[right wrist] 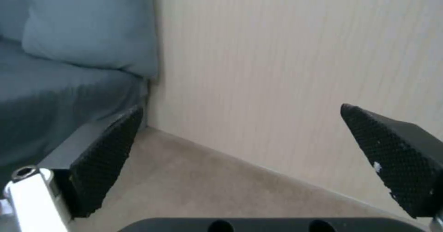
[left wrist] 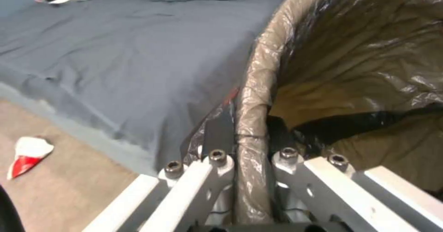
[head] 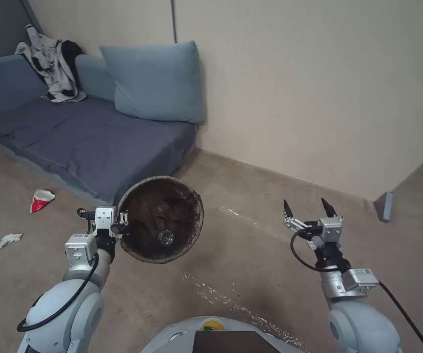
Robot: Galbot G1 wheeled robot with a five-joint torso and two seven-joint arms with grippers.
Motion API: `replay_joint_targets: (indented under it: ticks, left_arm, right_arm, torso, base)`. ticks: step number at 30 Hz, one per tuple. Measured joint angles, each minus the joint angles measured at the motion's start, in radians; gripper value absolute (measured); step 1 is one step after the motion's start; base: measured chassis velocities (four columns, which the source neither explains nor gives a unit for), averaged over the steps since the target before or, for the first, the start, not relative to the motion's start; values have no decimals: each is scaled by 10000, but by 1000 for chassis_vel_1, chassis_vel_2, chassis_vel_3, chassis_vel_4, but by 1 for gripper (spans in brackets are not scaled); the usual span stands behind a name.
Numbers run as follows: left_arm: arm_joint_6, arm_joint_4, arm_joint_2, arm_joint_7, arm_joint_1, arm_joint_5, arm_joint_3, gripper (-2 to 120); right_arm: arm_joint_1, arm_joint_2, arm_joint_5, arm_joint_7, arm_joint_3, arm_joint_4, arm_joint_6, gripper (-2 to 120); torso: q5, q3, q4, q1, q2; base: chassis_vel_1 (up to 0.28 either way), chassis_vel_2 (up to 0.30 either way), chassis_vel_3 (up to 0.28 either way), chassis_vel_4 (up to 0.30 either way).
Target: Pick up the trash bin, then pick up the garbage from the floor and place it into the trash bin.
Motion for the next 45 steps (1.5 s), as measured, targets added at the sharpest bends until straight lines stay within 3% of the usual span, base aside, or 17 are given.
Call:
replay_joint_targets:
  ticks: [9,45]
  left_arm:
    - [40,-15,75,-30,-95,-110,-98,3]
    - [39,-12,23,-24,8,-105,-66,3]
  right_arm:
    - [-788,198,14,-229,469,19,756,100]
    - [-895,425,3,-240,367,-111,763,100]
  torso:
    - [0,0,-2,0,0]
    - [0,1,-1,0,0]
  base:
    - [61,59,64,64]
    - [76,77,75,71]
